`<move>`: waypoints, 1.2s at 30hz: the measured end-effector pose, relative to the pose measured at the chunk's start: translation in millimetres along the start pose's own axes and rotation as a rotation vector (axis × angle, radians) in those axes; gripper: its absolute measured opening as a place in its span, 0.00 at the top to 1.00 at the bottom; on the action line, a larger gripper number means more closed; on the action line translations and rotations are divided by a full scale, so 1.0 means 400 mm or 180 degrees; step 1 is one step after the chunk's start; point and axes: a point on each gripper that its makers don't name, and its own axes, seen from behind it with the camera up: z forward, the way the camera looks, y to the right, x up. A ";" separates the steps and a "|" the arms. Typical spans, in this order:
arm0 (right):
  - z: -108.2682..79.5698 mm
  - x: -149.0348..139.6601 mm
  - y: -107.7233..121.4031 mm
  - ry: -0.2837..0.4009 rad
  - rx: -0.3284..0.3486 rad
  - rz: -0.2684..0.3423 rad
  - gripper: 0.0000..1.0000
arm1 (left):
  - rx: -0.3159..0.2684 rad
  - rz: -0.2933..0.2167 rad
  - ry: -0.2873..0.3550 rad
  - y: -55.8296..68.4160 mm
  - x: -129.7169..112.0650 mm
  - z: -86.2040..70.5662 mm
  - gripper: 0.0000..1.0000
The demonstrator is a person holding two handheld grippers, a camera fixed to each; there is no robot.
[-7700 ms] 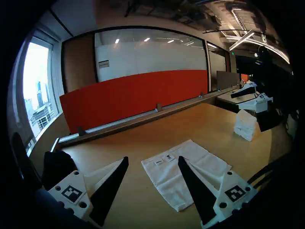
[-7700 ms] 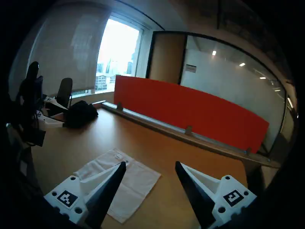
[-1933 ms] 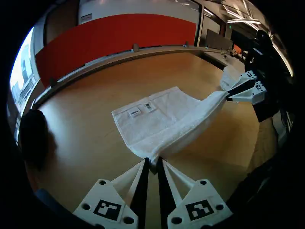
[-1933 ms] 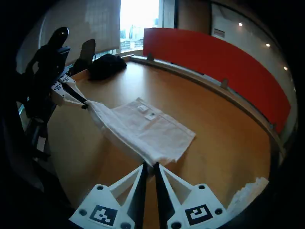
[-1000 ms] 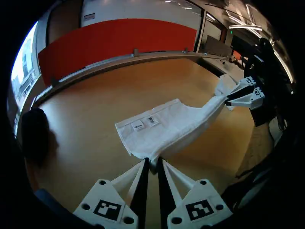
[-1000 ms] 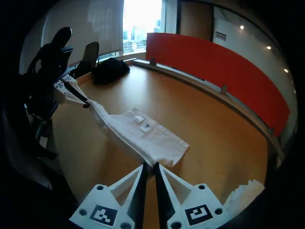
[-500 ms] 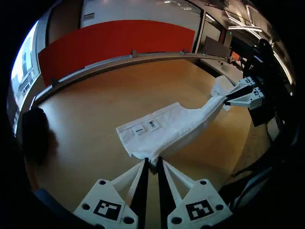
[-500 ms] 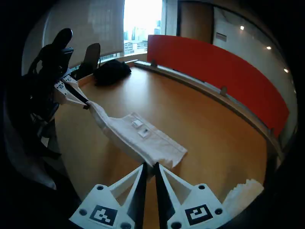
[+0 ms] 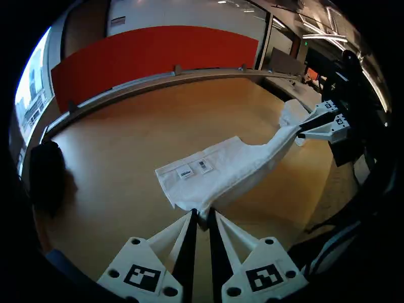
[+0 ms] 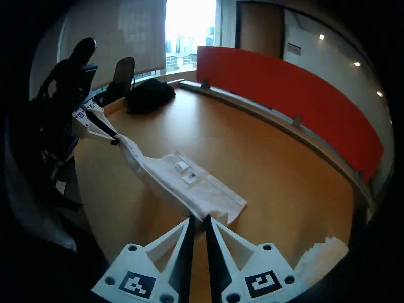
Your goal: Fold towel
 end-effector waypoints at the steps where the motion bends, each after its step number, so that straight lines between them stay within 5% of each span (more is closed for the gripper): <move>1: 0.002 -0.001 0.000 -0.0006 0.0000 -0.0003 0.86 | 0.0005 -0.0003 -0.0007 -0.001 -0.001 0.003 0.84; 24: 0.130 -0.042 0.091 -0.0226 -0.0050 0.0092 0.86 | 0.0126 -0.0093 -0.0207 -0.072 0.017 0.154 0.84; 36: 0.170 -0.050 0.119 -0.0283 -0.0061 0.0120 0.86 | 0.0155 -0.0058 -0.0255 -0.096 0.017 0.202 0.84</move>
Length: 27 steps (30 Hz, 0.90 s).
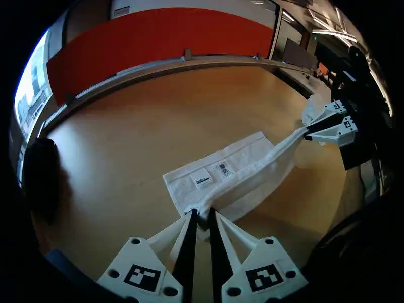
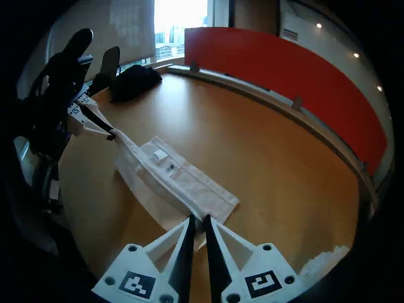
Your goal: Fold towel
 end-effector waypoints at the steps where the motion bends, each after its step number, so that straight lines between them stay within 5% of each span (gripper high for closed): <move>1: 0.005 -0.001 0.003 -0.0006 -0.0004 0.0000 0.86 | 0.0005 -0.0001 -0.0005 -0.002 0.000 0.007 0.84; 27: 0.159 -0.058 0.053 -0.0147 -0.0032 0.0167 0.84 | 0.0154 -0.0009 -0.0126 -0.061 -0.028 0.180 0.84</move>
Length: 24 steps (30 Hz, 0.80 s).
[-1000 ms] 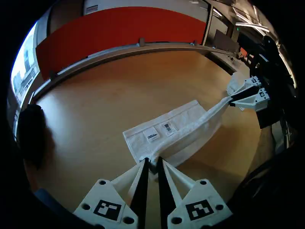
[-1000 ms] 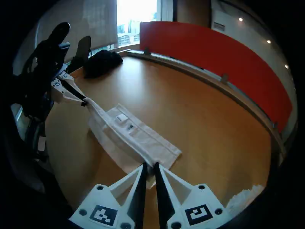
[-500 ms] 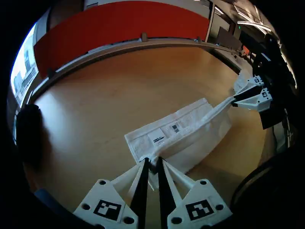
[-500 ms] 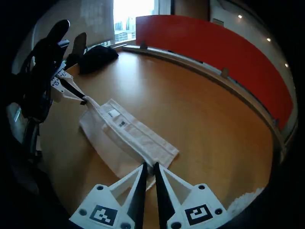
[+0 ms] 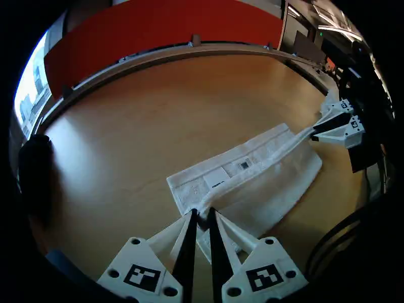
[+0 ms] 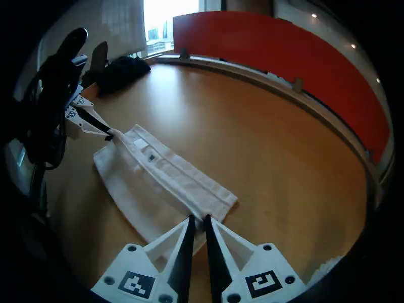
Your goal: Fold towel
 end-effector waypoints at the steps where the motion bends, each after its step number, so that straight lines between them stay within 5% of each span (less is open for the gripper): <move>1: 0.006 -0.002 0.002 -0.0003 -0.0012 0.0013 0.84 | 0.0008 0.0003 0.0000 -0.002 -0.002 0.006 0.84; 11: 0.049 -0.018 0.022 -0.0021 -0.0135 0.0068 0.80 | 0.0096 0.0098 -0.0042 -0.017 -0.012 0.052 0.81; 24: 0.073 -0.028 0.060 -0.0058 -0.0310 0.0101 0.38 | 0.0288 0.0210 -0.0082 -0.059 -0.008 0.077 0.55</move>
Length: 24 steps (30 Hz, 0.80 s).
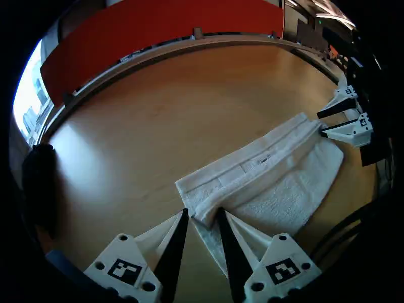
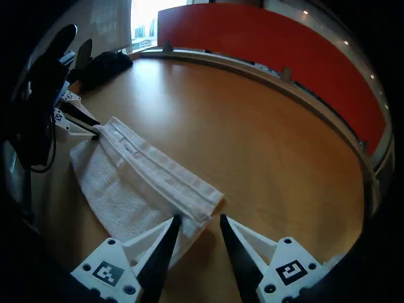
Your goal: Fold towel
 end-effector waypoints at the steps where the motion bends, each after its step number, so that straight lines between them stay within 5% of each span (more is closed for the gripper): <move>1: 0.001 0.002 0.002 0.0003 -0.0007 0.0002 0.37 | 0.0017 0.0010 -0.0001 -0.004 0.001 0.001 0.52; 24: 0.006 0.062 0.064 0.0119 -0.0156 0.0022 0.27 | 0.0290 -0.0091 0.0058 -0.075 0.055 -0.011 0.22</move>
